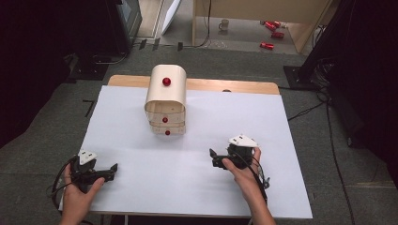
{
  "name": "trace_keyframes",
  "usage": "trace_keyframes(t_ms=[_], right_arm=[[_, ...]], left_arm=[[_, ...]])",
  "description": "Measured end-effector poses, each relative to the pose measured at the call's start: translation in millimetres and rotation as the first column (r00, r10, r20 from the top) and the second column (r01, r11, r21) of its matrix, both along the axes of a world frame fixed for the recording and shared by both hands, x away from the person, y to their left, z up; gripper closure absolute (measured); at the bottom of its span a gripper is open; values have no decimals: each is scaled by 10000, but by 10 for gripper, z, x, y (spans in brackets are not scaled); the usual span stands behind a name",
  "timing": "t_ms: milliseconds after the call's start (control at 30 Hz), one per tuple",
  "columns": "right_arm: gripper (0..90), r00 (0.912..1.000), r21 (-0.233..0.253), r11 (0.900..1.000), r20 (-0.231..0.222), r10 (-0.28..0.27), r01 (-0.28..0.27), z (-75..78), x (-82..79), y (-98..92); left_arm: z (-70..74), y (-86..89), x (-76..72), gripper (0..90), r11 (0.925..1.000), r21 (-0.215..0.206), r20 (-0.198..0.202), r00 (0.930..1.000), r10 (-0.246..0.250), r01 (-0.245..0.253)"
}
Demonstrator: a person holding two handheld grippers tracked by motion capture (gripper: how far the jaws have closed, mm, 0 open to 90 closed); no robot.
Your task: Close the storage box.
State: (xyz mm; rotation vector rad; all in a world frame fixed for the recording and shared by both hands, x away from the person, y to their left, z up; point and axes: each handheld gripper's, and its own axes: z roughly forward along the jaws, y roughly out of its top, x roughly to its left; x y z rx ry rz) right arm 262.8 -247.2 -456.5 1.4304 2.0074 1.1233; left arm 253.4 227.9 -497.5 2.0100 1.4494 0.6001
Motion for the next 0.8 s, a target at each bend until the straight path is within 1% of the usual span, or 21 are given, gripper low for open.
trace_keyframes(t_ms=[167,267,400,500,633,733,767,800], right_arm=[[21,9991,62,9991,-125,-408,409,-64,-111,-248],[21,9971,-334,9968,-212,-737,729,-152,-192,-407],[21,9927,-443,9928,-418,-1136,1117,-263,-301,-625],[21,9852,-572,9853,-502,-1638,1609,-316,-393,-839],[21,9767,-877,9759,-617,-2057,2000,-329,-490,-1065],[21,9676,-893,9679,-736,-2415,2348,-368,-558,-1214],[21,9650,-1074,9644,-780,-2505,2417,-394,-571,-1242],[17,9615,-1555,9564,-829,-2619,2471,-446,-574,-1258]], left_arm=[[0,0,0,0,10000,-10,-3,10000,7,-7],[0,0,0,0,10000,-8,-1,10000,5,-5],[0,0,0,0,10000,-4,3,10000,5,-5],[0,0,0,0,10000,-7,4,10000,8,-8],[0,-1,0,0,10000,-5,3,10000,7,-7],[0,0,0,0,10000,-5,3,10000,6,-6],[0,-1,0,0,10000,-8,4,10000,10,-10],[0,-1,0,0,10000,-5,0,10000,6,-6]])
